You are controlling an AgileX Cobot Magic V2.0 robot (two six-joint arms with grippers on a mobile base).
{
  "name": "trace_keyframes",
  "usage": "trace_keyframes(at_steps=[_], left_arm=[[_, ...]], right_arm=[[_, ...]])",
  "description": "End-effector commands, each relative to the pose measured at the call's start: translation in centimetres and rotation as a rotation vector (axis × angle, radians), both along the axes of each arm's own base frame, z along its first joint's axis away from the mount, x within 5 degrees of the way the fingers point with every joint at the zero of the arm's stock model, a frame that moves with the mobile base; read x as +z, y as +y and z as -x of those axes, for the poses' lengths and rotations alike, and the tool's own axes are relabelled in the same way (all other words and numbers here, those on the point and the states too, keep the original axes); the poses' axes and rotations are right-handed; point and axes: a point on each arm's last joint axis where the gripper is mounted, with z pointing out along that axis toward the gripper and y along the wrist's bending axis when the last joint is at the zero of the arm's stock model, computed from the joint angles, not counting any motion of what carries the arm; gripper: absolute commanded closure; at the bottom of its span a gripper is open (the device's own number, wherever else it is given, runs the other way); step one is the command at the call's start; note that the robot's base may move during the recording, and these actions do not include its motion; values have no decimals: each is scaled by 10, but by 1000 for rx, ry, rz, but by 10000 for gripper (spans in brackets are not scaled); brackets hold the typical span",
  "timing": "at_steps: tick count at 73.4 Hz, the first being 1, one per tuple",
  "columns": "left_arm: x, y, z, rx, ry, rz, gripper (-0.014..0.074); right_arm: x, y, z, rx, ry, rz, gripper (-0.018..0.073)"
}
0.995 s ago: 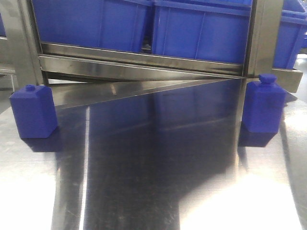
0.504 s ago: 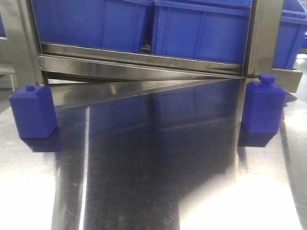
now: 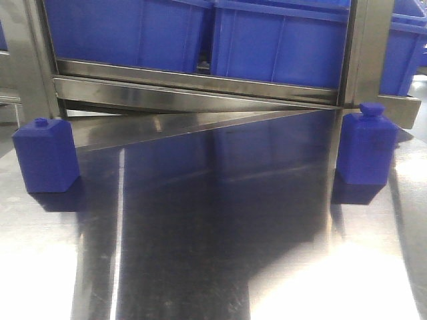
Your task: Pick and sort blue part to right shelf
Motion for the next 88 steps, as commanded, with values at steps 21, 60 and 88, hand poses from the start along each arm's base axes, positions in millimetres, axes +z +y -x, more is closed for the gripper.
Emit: trace_keyframes(at_steps=[21,60,88], left_arm=[[61,0,-54,-18,284,25,182],[59,-55,-148,-354,741,103,-28],[43,-90,-231,-411,969,41,-28]], right_arm=[[17,-1,3,-11,-127,-4,471],[17,-1,3,-11,-127,-4,471],[17,-1,3,-11,-127,-4,471]])
